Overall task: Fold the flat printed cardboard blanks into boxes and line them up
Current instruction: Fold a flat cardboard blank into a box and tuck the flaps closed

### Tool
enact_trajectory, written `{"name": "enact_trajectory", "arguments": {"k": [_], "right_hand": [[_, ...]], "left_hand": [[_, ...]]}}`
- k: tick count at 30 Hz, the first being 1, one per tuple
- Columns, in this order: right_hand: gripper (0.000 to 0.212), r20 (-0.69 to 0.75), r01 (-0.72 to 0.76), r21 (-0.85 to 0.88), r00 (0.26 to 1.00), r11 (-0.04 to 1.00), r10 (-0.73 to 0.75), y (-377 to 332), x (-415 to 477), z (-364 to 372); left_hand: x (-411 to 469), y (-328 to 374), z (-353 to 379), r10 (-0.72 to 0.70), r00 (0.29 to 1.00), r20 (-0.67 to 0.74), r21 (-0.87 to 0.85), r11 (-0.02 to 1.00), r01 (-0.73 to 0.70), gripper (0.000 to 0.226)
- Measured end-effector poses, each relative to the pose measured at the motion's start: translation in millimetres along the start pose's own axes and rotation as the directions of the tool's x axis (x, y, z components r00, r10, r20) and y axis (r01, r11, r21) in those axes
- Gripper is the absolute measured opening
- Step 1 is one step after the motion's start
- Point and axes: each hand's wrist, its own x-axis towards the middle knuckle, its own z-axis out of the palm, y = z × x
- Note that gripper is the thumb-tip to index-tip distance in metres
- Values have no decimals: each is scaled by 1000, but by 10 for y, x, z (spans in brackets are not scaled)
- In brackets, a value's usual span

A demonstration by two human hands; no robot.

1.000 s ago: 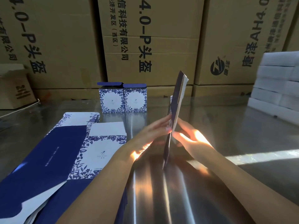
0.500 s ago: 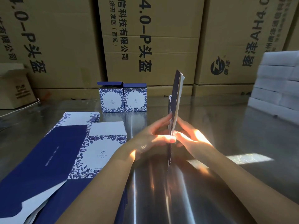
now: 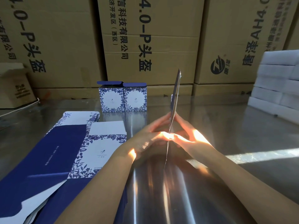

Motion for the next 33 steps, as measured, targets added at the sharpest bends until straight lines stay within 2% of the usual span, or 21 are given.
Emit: {"name": "enact_trajectory", "arguments": {"k": [2,4,8,11,14,20,29,33], "right_hand": [[79,-31,19,-14,999,1000,-19,24,15,13],[71,-83,48,14,995,999,-46,75,46,11],[56,-174,75,39,982,996,-67,97,75,0],[57,-213,64,58,976,996,-50,151,92,-11],[64,-163,46,22,986,999,-42,169,88,-44],[62,-116,46,-14,992,999,-47,90,62,-73],[63,-31,42,-40,999,998,-44,59,59,-73],[64,-29,53,-50,998,997,-55,42,53,-72]], "left_hand": [[14,13,-4,17,999,-36,27,1000,-16,69],[39,14,-13,39,994,-98,55,998,-34,71],[68,-1,-47,1,980,-199,1,1000,-1,74],[79,0,-68,-8,969,-245,24,1000,14,72],[59,-8,-38,18,981,-196,87,996,0,73],[48,-11,17,25,995,-100,137,991,-11,72],[37,3,36,24,998,-59,173,985,-14,76],[39,3,40,3,998,-62,161,987,7,70]]}}
